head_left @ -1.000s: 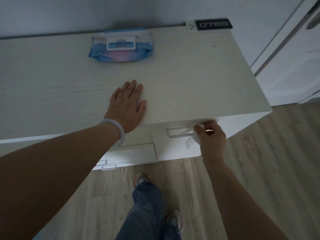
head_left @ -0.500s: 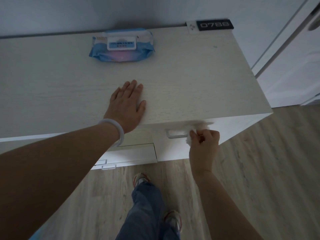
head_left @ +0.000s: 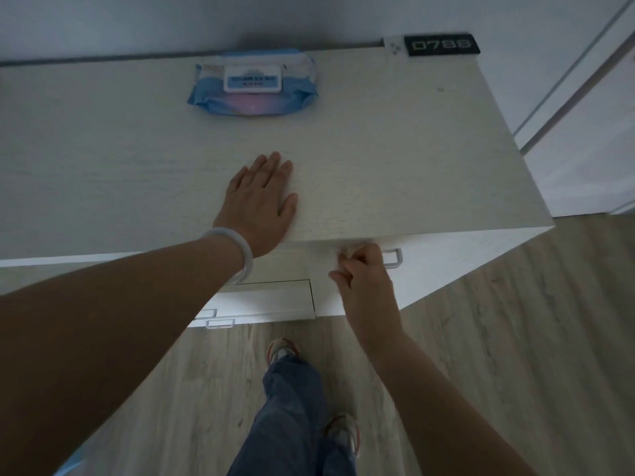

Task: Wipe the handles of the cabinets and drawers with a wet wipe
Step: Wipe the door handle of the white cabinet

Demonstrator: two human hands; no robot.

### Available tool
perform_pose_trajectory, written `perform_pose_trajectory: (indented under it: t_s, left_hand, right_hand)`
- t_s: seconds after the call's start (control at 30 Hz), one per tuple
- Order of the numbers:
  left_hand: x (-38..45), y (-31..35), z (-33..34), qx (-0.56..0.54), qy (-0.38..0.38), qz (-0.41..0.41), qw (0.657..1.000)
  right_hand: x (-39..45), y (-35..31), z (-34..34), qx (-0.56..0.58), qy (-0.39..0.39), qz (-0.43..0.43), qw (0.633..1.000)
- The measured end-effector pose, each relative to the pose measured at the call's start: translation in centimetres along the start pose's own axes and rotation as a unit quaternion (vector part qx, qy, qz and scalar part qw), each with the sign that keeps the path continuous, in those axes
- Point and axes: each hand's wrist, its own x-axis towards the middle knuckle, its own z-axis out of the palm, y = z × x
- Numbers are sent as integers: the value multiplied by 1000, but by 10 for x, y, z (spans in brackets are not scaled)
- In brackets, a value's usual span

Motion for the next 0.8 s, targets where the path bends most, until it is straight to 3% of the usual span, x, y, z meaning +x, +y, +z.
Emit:
perform_pose_trajectory:
  t_s: [0.27, 0.43, 0.67, 0.8]
  left_hand:
    - [1, -2, 3, 4, 13, -3, 1000]
    - [1, -2, 2, -4, 9, -3, 1000]
    - [-1, -1, 0, -7, 5, -2, 1000]
    - [0, -3, 1, -9, 2, 3, 1000]
  right_hand:
    - [2, 18, -29, -11, 34, 90, 995]
    - [7, -15, 3, 42, -64, 171, 982]
    - [17, -25, 9, 260, 10, 297, 919]
    - [16, -13, 2, 164, -37, 239, 956]
